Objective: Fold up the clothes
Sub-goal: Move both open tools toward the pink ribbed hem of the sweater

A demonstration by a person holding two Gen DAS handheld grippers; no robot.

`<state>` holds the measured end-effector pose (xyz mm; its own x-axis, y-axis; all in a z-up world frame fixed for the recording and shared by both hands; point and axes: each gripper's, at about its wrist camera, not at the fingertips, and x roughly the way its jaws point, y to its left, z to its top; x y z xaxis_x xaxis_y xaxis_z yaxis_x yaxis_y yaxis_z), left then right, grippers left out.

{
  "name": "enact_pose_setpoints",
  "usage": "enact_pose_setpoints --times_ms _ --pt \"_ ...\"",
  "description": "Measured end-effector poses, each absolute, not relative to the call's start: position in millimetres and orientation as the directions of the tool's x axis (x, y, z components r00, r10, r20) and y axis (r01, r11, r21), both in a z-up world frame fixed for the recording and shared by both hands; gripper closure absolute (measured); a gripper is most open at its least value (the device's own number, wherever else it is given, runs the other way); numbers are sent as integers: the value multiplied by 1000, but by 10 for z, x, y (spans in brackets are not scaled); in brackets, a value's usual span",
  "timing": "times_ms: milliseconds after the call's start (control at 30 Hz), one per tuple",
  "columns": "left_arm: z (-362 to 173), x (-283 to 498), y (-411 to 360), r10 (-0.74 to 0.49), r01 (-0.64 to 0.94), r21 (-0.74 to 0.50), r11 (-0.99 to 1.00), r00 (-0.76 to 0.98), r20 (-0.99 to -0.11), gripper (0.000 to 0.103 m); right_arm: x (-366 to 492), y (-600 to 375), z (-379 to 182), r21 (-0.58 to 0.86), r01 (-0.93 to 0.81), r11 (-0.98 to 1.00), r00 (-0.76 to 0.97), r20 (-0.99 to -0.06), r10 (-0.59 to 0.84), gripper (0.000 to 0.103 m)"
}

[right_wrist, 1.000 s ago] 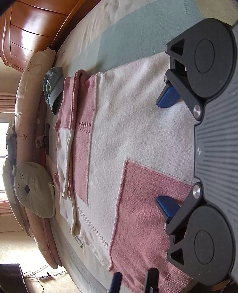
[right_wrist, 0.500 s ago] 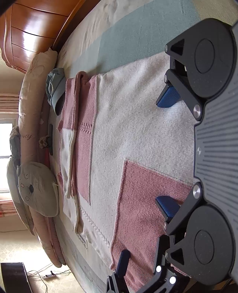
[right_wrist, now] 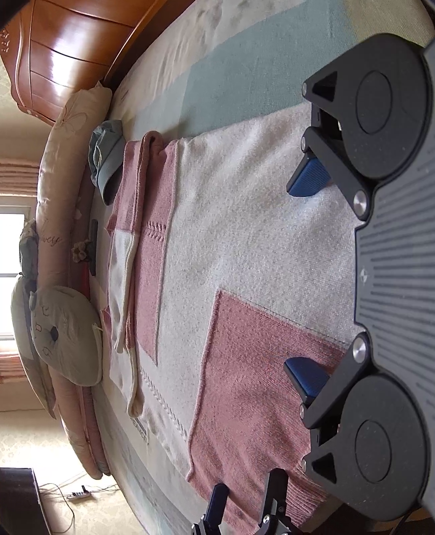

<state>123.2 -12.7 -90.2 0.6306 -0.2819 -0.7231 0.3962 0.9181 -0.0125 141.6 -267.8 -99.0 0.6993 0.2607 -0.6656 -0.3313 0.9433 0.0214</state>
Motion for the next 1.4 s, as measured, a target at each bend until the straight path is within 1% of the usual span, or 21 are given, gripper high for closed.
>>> enact_pose_setpoints --times_ms 133,233,300,400,467,533,667,733,900,1067,1200,1300,1400 --pt "-854 1252 -89 -295 368 -52 928 642 -708 1 1614 -2809 -849 52 -269 962 746 -620 242 0" --pt "-854 1261 -69 -296 361 -62 930 642 -707 1 1865 -2923 -852 137 -221 966 736 -626 257 0" --pt "-865 1263 -48 -293 359 -61 931 639 -711 1 1980 -2944 -913 164 -199 966 717 -648 257 0" --pt "-865 1268 -8 -271 343 -47 938 645 -715 1 2022 -2949 -1042 104 -174 979 712 -674 198 0" --pt "-844 1279 21 -249 328 -28 944 657 -712 1 2007 -2988 -1045 71 -135 988 728 -669 147 0" --pt "-810 1314 47 -240 320 -19 947 668 -704 1 2084 -2991 -971 101 -122 987 720 -676 158 0" --pt "-749 1385 83 -233 304 -19 952 686 -690 1 2386 -2910 -806 158 -177 972 748 -620 237 0" --pt "-739 1415 96 -233 300 -24 954 687 -688 1 2607 -2840 -793 173 -183 968 758 -602 250 0" --pt "-802 1434 156 -222 292 -24 956 671 -708 1 3031 -2837 -948 202 -134 970 726 -646 235 0" --pt "-918 1520 224 -196 256 -32 966 645 -739 1 2889 -3096 -972 216 -98 971 733 -644 217 0" --pt "-913 1506 229 -203 254 -42 966 651 -732 1 2659 -3195 -879 256 -112 960 702 -663 259 0" --pt "-845 1433 206 -215 267 -42 963 662 -718 1 2406 -3155 -741 222 -127 967 719 -651 244 0" --pt "-806 1389 161 -236 292 -46 955 659 -714 1 2166 -3085 -678 225 -179 958 712 -643 284 0"
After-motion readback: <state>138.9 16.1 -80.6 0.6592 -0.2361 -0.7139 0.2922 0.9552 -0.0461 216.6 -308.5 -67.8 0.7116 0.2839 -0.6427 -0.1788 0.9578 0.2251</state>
